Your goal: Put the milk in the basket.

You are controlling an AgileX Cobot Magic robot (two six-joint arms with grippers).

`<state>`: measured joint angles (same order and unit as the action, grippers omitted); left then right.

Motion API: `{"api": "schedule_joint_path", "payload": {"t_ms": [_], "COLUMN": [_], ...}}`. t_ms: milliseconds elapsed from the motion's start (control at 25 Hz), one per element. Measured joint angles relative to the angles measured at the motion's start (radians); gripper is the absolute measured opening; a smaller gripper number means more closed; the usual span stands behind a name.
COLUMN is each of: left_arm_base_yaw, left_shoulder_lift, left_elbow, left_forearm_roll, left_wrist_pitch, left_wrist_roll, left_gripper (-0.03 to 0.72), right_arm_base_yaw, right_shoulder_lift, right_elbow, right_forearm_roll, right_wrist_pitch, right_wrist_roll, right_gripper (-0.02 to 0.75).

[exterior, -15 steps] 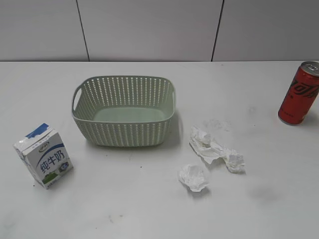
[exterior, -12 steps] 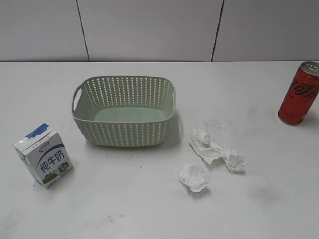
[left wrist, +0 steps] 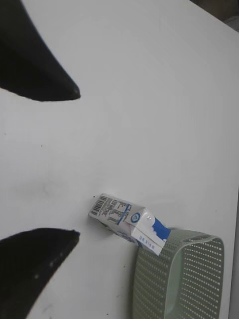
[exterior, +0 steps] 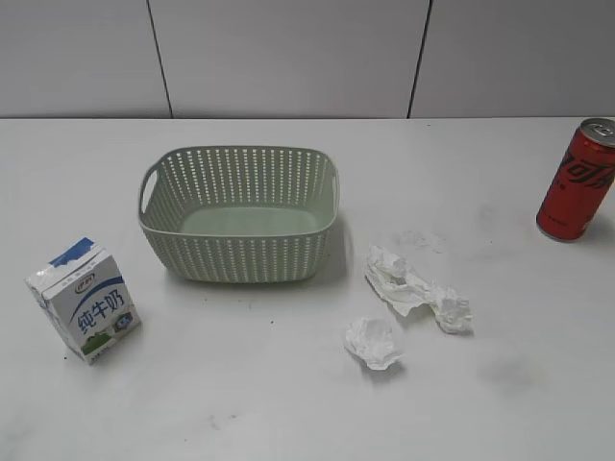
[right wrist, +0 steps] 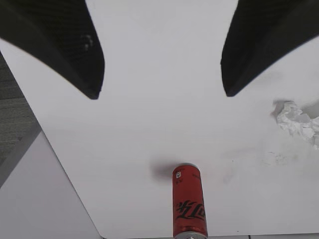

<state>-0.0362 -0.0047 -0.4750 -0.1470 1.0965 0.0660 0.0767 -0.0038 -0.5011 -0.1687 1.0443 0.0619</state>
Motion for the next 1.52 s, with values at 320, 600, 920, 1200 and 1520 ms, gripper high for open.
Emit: {"api": "schedule_joint_path", "payload": {"t_ms": [320, 600, 920, 1200, 1520], "left_arm_base_yaw": [0.000, 0.000, 0.000, -0.001, -0.099], "left_shoulder_lift": [0.000, 0.007, 0.271, 0.619, 0.991], "left_elbow": [0.000, -0.015, -0.024, -0.062, -0.205], "left_forearm_roll": [0.000, -0.009, -0.118, -0.187, -0.187], "left_wrist_pitch": [-0.008, -0.063, -0.154, -0.234, -0.275], "left_wrist_roll": [0.000, 0.016, 0.175, 0.359, 0.464], "left_gripper": [0.580, 0.580, 0.599, 0.599, 0.599], "right_arm_base_yaw": [0.000, 0.000, 0.000, 0.000, 0.000], "right_shoulder_lift": [0.000, 0.000, 0.000, 0.000, 0.000], "right_elbow": [0.000, 0.000, 0.000, 0.000, 0.000], "right_forearm_roll": [0.000, 0.000, 0.000, 0.000, 0.000], "right_wrist_pitch": [0.000, 0.000, 0.000, 0.000, 0.000], "right_wrist_roll": [0.000, 0.000, 0.000, 0.000, 0.000], "right_gripper": [0.584, 0.584, 0.584, 0.583, 0.583]}}
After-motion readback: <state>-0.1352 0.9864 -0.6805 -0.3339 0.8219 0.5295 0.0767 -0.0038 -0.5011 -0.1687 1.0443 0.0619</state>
